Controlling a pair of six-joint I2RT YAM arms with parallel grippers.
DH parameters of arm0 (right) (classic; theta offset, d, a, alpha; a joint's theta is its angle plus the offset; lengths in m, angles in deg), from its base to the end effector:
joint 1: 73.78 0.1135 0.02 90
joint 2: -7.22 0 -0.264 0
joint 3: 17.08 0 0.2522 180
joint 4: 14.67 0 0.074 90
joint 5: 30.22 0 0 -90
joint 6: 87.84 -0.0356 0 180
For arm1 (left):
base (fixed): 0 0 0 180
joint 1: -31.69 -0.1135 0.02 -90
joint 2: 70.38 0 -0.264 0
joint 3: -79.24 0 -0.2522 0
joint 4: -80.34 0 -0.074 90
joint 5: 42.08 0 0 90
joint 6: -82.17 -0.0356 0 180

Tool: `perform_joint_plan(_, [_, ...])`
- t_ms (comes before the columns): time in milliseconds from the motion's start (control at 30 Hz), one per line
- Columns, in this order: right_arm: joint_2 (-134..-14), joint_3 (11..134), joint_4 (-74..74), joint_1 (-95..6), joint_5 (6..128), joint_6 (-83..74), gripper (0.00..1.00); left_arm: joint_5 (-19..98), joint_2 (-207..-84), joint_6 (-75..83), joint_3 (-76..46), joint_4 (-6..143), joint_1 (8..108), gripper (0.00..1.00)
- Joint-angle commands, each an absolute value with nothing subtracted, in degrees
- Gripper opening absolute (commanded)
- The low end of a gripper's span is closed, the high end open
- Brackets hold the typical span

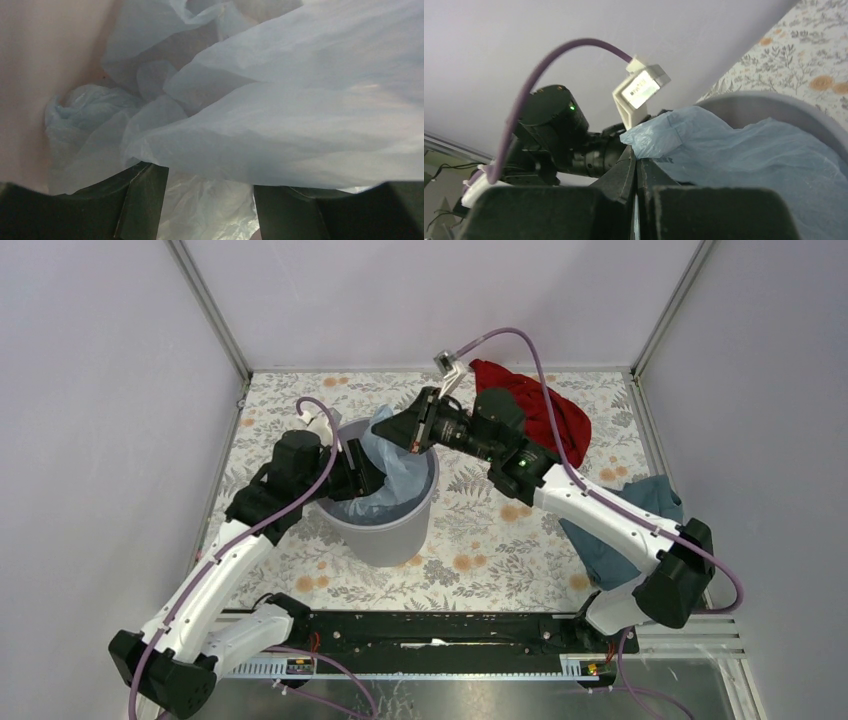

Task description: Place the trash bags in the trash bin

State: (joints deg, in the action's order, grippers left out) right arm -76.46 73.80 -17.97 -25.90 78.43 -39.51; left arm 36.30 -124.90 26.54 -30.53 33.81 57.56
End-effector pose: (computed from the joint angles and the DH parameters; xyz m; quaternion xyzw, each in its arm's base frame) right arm 0.2243 0.2651 0.4271 -0.1586 0.6233 0.6079 0.4656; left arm 0.1796 -0.0950 0.3410 -0.0143 0.8664 -0.3227 0.3807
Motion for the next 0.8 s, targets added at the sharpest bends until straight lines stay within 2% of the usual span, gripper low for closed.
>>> perform_joint_plan(0, [-77.9, 72.2, -19.1, -24.2, 78.2, -37.8, 0.0, 37.8, -122.7, 24.4, -30.3, 34.2, 57.8, 0.65])
perform_joint_plan(133, [-78.6, 72.5, -15.8, -23.8, 79.0, -34.3, 0.0, 36.3, -118.3, 20.9, -29.6, 33.1, 57.8, 0.8])
perform_joint_plan(333, [-76.7, 79.0, -5.5, -23.8, 76.3, -26.2, 0.0, 31.3, -110.7, 14.2, -24.5, 27.2, 57.8, 0.98])
perform_joint_plan(433, [-75.5, 78.9, -5.9, -23.8, 78.7, -27.1, 0.0, 25.1, -108.2, 9.9, -20.5, 24.9, 57.8, 0.99])
perform_joint_plan(567, [-75.0, 76.7, -12.3, -23.8, 85.9, -34.3, 0.0, 34.3, -109.2, 11.0, -16.1, 22.8, 57.8, 0.99])
perform_joint_plan(633, [-75.2, 76.0, -14.6, -23.8, 87.9, -37.5, 0.05, 35.6, -110.0, 12.4, -15.6, 24.5, 57.8, 0.99])
perform_joint_plan(700, [-75.0, 75.5, -16.1, -23.8, 89.1, -40.2, 0.05, 36.1, -110.7, 14.1, -16.5, 27.8, 57.8, 0.99])
perform_joint_plan(767, [-74.6, 75.1, -17.6, -23.8, 89.3, -42.6, 0.06, 35.4, -112.5, 14.7, -16.7, 29.8, 57.8, 0.9])
